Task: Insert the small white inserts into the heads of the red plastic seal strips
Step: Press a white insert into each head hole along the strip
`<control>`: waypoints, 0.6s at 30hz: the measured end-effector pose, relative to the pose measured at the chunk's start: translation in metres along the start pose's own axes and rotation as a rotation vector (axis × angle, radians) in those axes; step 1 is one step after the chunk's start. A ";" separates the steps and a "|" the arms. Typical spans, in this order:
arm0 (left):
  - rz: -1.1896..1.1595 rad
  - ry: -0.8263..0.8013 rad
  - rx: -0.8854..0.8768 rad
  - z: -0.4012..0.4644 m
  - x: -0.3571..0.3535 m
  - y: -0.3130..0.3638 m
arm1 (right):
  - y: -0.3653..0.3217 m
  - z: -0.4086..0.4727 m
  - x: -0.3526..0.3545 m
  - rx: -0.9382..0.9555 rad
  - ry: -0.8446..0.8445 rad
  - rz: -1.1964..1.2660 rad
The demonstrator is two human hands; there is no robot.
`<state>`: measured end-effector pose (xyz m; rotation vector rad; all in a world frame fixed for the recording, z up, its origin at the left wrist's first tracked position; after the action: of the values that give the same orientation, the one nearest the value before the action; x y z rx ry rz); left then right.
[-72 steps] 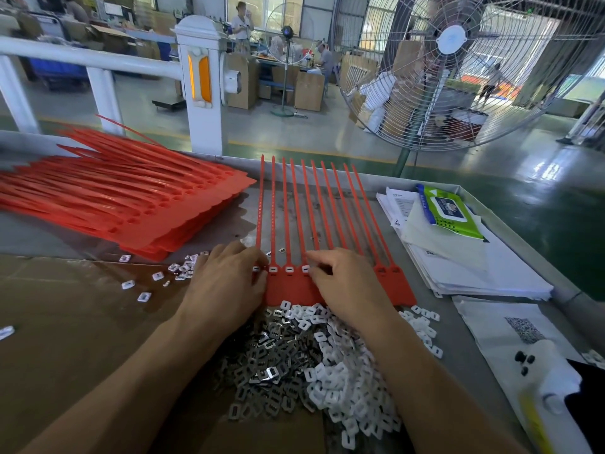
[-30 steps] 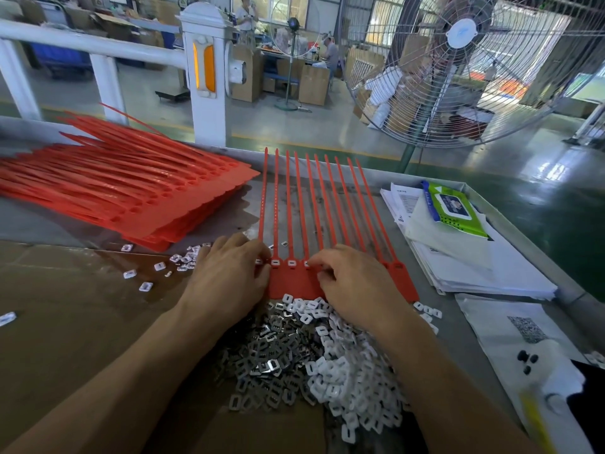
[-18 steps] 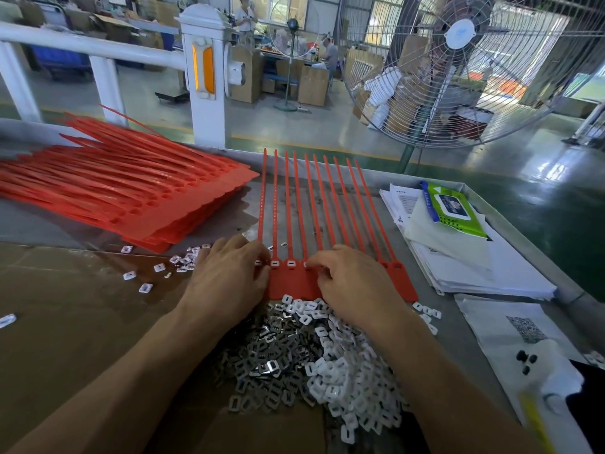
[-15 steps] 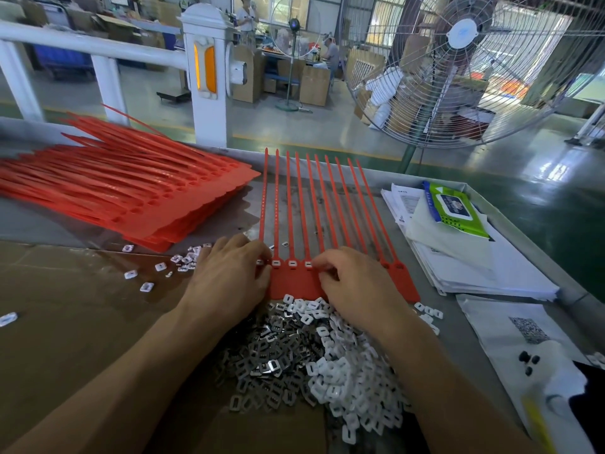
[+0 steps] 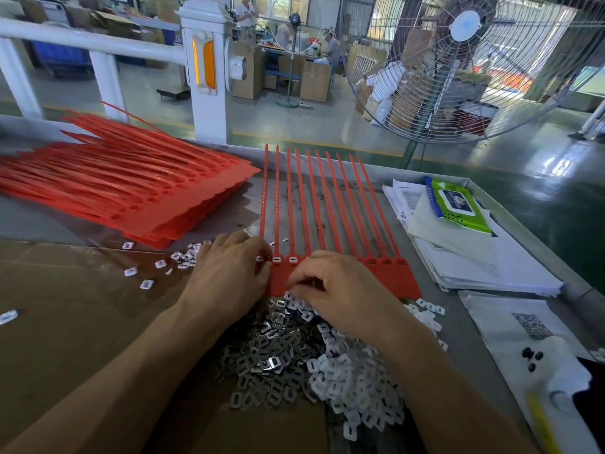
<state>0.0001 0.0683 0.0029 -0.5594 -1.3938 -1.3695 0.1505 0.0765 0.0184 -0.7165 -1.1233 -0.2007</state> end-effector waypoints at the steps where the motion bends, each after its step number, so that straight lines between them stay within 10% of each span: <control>1: 0.001 -0.002 0.000 0.000 0.000 0.000 | -0.001 0.000 -0.002 0.006 -0.012 0.002; 18: 0.002 0.006 -0.001 0.001 -0.001 0.000 | 0.003 0.006 -0.009 -0.093 0.019 0.043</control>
<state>0.0000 0.0692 0.0021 -0.5572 -1.3876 -1.3689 0.1434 0.0812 0.0106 -0.8189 -1.0846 -0.2245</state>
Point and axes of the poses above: each hand's wrist, its own z-axis towards the middle knuckle, its own x-axis out of the back of the hand, y = z × x, the point moved 9 cm from there along z, towards the middle knuckle, and after that the axes turned 13 degrees about x, right-handed, at the moved point
